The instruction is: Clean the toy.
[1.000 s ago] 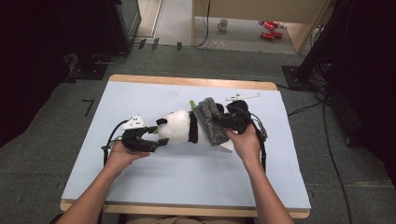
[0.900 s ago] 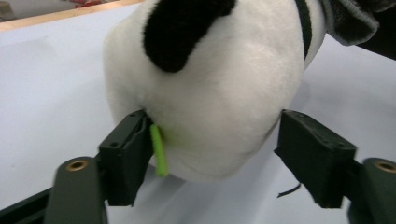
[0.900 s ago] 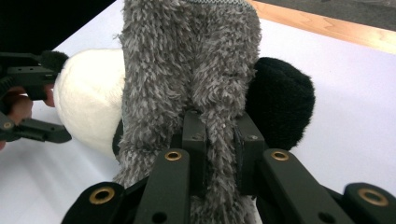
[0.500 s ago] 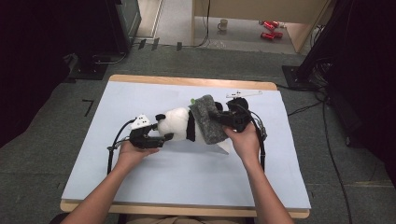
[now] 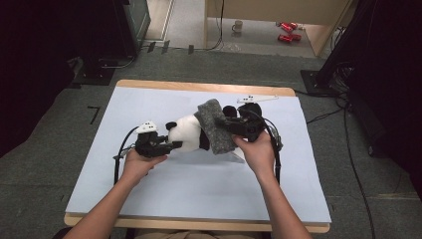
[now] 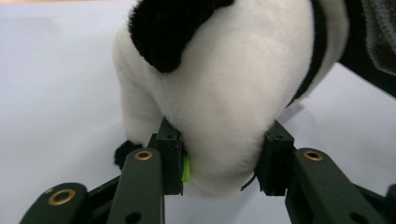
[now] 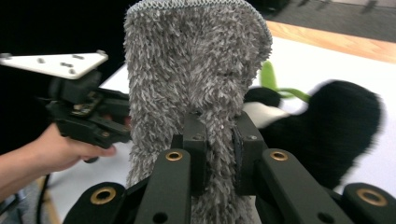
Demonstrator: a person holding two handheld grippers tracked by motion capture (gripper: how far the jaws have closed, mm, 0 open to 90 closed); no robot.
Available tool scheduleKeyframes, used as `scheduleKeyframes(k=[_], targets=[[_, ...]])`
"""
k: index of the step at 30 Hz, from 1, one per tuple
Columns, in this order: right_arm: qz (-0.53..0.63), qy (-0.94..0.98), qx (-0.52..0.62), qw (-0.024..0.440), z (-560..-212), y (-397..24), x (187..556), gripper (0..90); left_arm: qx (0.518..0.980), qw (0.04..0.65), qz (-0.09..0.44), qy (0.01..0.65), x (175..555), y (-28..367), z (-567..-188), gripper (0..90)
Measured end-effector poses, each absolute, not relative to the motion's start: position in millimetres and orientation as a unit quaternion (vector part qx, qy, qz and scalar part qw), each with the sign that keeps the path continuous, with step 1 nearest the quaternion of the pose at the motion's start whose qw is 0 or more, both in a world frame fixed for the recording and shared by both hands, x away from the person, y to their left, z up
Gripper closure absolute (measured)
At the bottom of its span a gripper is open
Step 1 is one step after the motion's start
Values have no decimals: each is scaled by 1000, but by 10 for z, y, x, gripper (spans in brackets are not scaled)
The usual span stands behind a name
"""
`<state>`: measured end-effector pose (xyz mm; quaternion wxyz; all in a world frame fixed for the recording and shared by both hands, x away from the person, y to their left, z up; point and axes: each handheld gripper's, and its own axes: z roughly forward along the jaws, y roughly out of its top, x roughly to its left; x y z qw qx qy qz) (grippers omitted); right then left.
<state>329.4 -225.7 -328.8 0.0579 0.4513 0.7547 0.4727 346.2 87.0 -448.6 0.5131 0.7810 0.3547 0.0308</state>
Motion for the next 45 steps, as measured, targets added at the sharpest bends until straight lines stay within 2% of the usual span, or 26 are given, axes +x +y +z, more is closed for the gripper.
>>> scheduleKeyframes(k=[7, 16, 19, 22, 34, 45], targets=[[488, 766, 416, 49, -3181, -2050, 3166, 799, 782, 501, 6, 371, 3282, 863, -4423, 603], [469, 789, 398, 24, -3476, -1671, 3185, 798, 791, 489, 22, 368, 3251, 764, -4487, 589], [440, 802, 402, 53, -3652, -1590, 3221, 795, 793, 485, 29, 368, 3243, 748, -4497, 587], [438, 799, 407, 56, -3764, -1640, 3276, 797, 795, 483, 31, 366, 3269, 762, -4521, 571], [431, 797, 419, 60, -3822, -1729, 3333, 797, 796, 491, 46, 351, 3330, 776, -4553, 491], [425, 798, 422, 71, -3846, -1780, 3368, 799, 801, 486, 44, 348, 3380, 745, -4527, 492]])
